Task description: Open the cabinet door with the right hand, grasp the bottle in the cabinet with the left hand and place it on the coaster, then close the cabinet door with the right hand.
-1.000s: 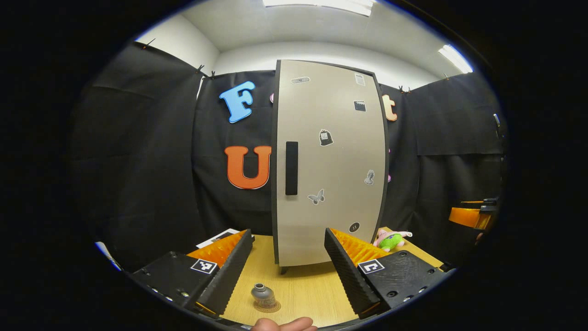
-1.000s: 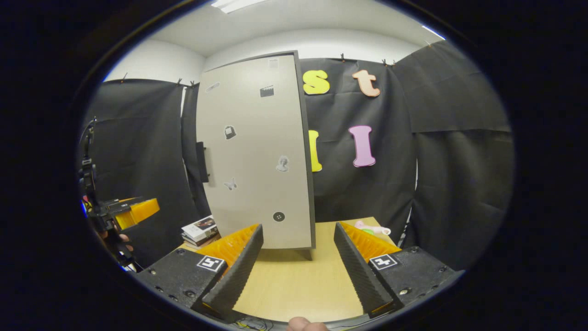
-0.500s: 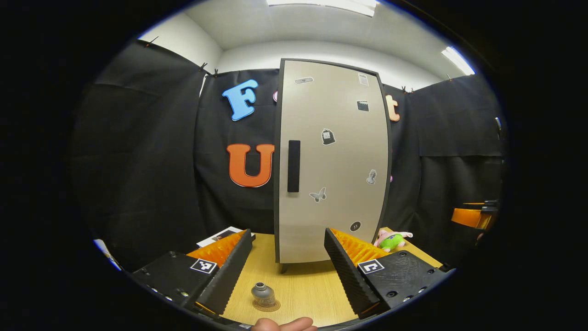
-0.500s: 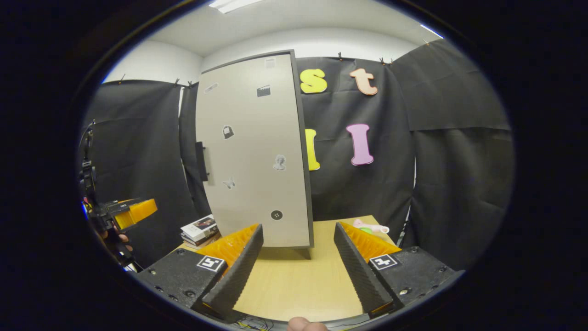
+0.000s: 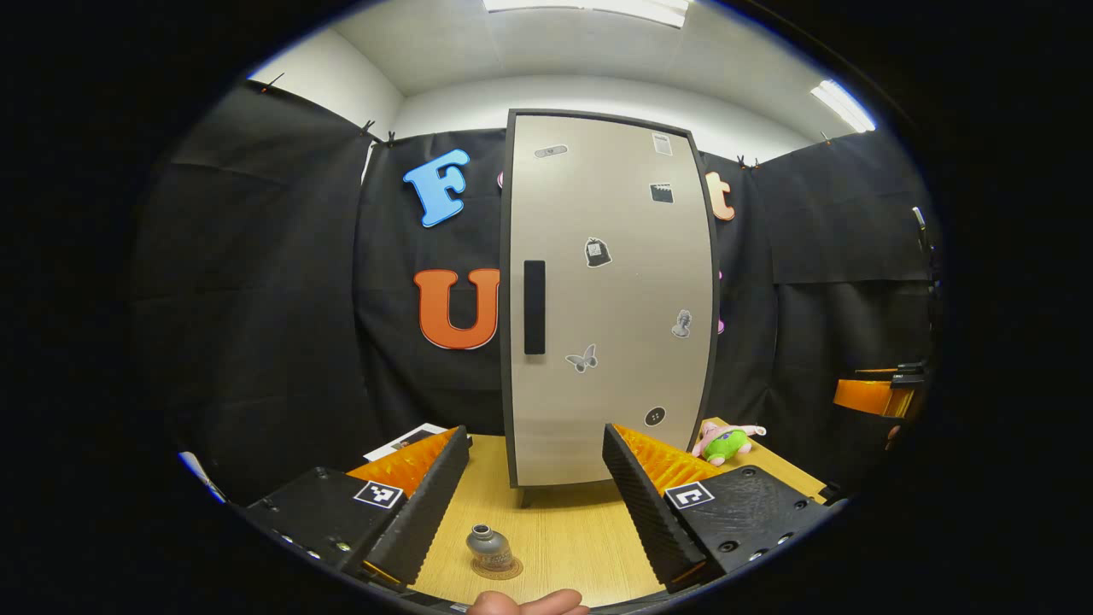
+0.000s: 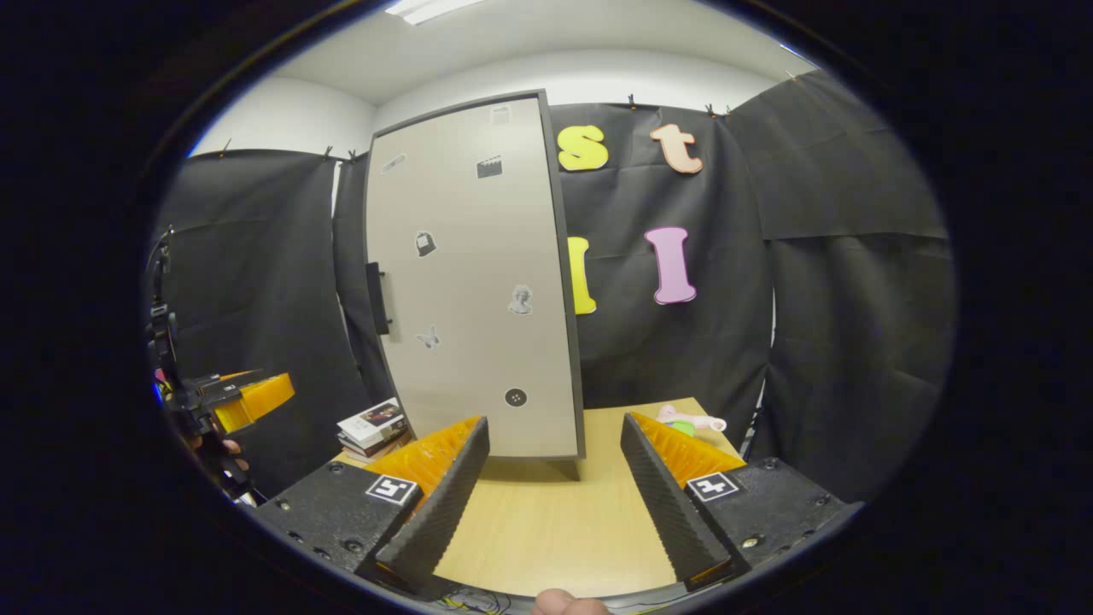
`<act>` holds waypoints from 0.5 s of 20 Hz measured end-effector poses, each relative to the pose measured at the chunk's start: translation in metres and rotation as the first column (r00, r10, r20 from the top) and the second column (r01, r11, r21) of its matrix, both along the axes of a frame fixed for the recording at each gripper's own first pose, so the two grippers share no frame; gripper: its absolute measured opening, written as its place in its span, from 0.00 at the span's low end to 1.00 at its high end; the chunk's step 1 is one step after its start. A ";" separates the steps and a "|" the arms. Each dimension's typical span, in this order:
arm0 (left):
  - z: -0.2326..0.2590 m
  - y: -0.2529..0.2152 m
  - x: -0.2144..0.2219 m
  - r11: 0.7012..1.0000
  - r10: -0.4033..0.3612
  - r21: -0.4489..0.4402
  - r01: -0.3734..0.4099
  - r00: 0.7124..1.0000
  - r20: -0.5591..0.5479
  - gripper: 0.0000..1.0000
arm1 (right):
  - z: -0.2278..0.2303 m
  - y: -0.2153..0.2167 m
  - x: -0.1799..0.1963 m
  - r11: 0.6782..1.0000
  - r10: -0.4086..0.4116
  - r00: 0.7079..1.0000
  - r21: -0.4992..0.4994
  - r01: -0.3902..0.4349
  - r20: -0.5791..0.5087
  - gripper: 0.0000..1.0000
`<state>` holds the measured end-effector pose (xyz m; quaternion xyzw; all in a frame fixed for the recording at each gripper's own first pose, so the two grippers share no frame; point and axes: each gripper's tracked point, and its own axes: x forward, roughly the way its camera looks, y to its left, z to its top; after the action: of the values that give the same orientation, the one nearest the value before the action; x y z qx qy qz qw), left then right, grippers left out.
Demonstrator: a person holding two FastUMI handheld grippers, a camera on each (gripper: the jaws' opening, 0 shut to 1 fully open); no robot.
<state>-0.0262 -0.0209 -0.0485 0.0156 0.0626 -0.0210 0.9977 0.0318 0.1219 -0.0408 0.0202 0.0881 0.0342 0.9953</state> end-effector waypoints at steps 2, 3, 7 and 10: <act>-0.003 0.001 0.000 1.000 0.007 -0.003 -0.007 1.000 -0.007 0.95 | 0.002 0.001 0.000 1.000 0.004 1.000 0.001 -0.004 0.004 1.00; -0.004 0.002 0.000 1.000 0.010 -0.004 -0.010 1.000 -0.011 0.95 | 0.004 0.001 0.001 1.000 0.005 1.000 0.002 -0.005 0.012 1.00; -0.002 0.003 -0.001 1.000 0.020 -0.007 -0.020 1.000 -0.010 0.95 | 0.002 -0.001 0.003 1.000 0.005 1.000 0.005 -0.005 0.012 0.96; -0.002 0.004 -0.001 1.000 0.023 -0.005 -0.023 1.000 -0.010 0.95 | 0.004 -0.005 0.001 1.000 -0.008 1.000 0.008 0.008 0.022 1.00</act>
<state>-0.0274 -0.0171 -0.0503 0.0123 0.0678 -0.0099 0.9976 0.0329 0.1171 -0.0364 0.0243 0.0770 0.0310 0.9963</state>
